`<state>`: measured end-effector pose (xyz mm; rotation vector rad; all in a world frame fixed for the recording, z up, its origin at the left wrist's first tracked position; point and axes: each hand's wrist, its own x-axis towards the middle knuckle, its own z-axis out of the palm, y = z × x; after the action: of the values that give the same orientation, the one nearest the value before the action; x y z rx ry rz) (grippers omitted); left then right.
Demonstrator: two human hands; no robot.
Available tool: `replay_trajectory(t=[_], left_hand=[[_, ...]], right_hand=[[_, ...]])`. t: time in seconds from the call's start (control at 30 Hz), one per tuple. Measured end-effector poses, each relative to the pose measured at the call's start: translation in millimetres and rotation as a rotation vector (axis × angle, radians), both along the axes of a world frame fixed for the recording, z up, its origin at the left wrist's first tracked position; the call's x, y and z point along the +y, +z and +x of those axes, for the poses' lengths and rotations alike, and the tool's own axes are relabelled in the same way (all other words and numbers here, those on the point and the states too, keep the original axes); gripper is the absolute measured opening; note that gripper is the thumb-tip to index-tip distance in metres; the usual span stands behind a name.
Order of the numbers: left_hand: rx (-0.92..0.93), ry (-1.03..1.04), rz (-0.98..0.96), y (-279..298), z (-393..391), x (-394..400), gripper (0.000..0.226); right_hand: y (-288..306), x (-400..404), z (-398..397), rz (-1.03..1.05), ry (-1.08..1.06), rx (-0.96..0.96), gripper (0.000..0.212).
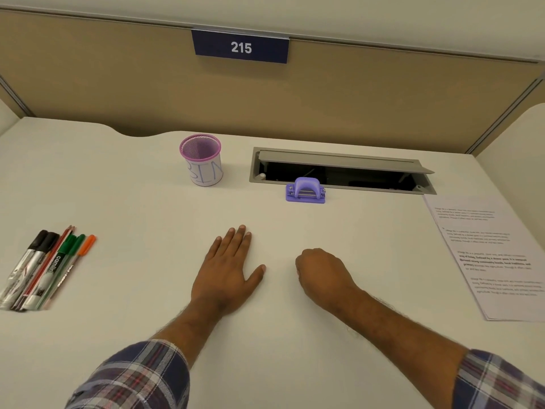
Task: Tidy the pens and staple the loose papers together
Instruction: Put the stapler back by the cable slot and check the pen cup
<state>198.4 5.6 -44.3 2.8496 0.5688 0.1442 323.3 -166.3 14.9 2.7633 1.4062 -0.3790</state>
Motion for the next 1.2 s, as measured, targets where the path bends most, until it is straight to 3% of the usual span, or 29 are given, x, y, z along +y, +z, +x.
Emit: replay_trajectory(t=[0.47, 0.57, 0.7, 0.97, 1.2], left_hand=[[0.002, -0.001, -0.001, -0.4, 0.3, 0.2, 0.078], [-0.006, 0.001, -0.012, 0.5, -0.1, 0.0, 0.078], [0.009, -0.001, -0.01, 1.4, -0.2, 0.5, 0.078], [0.006, -0.003, -0.031, 0.2, -0.3, 1.2, 0.078], [0.013, -0.003, -0.034, 2.8, 0.0, 0.5, 0.078]], right_hand=[[-8.6, -6.4, 11.4, 0.02, 0.005, 0.112, 0.012], [-6.4, -14.3, 21.9, 0.239, -0.105, 0.362, 0.017], [0.5, -26.6, 28.1, 0.547, -0.449, 0.741, 0.018], [3.0, -30.0, 24.3, 0.831, -0.709, 1.217, 0.015], [10.1, -9.9, 26.4, 0.916, -0.721, 1.467, 0.016]])
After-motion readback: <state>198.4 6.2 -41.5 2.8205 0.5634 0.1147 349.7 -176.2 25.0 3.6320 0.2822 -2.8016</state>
